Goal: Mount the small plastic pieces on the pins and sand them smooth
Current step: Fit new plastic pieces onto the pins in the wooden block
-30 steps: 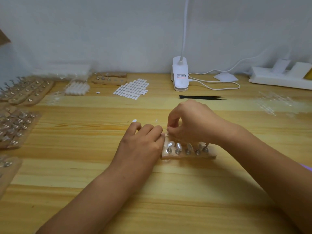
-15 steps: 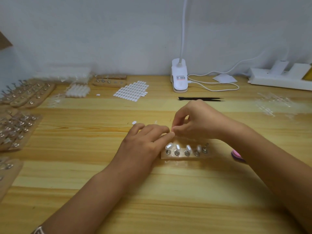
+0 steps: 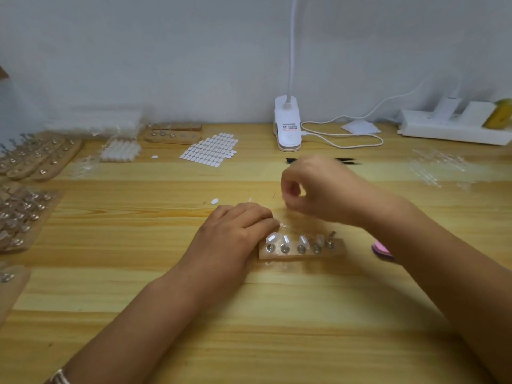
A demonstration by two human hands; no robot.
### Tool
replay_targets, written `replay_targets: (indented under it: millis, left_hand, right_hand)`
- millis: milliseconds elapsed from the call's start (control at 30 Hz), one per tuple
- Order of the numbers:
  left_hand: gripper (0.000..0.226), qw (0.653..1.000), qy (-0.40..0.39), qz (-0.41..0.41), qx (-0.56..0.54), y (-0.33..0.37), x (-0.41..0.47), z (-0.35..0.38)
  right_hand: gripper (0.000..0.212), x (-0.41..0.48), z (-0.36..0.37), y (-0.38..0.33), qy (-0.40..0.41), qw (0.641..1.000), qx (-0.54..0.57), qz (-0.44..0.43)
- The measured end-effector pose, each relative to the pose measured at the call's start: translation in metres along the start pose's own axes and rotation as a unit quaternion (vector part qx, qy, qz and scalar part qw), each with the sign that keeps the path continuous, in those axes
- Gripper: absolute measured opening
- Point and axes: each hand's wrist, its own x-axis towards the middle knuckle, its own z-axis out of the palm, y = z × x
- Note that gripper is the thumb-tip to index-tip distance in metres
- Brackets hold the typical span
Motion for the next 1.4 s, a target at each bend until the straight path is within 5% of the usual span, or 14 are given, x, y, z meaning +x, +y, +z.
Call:
replay_targets:
  millis: [100,267,500,633,800,1033,1400]
  left_hand:
    - [0.056,1.000,-0.004,-0.006,0.010,-0.001,-0.002,0.002]
    - [0.045,0.994,0.011,-0.092,0.063,-0.008,-0.005,0.006]
    - [0.049,0.982,0.087,-0.125,-0.109,0.004,-0.001,-0.013]
    - [0.045,0.992,0.033,-0.060,-0.103,0.037,0.013,-0.011]
    - [0.024,0.993,0.007,-0.072,-0.098,0.052,0.034,0.001]
    - [0.011,0.976,0.027,-0.144,-0.164,0.063,0.046,0.007]
    - [0.008,0.980,0.047,-0.138,-0.138,0.066,0.048,0.009]
  right_hand:
    - [0.008,0.000,-0.024,0.013,0.065,0.997,0.037,-0.006]
    - [0.009,-0.020,-0.043,0.023,0.018,0.988,0.141,0.056]
    - [0.018,-0.067,-0.025,0.031,-0.072,0.873,0.437,0.202]
    - [0.027,-0.075,-0.014,0.033,-0.079,0.822,0.508,0.245]
    - [0.032,-0.079,-0.011,0.037,-0.081,0.795,0.546,0.253]
    - [0.032,-0.078,-0.011,0.035,-0.098,0.804,0.530,0.249]
    - [0.012,-0.076,-0.011,0.026,-0.076,0.830,0.493,0.251]
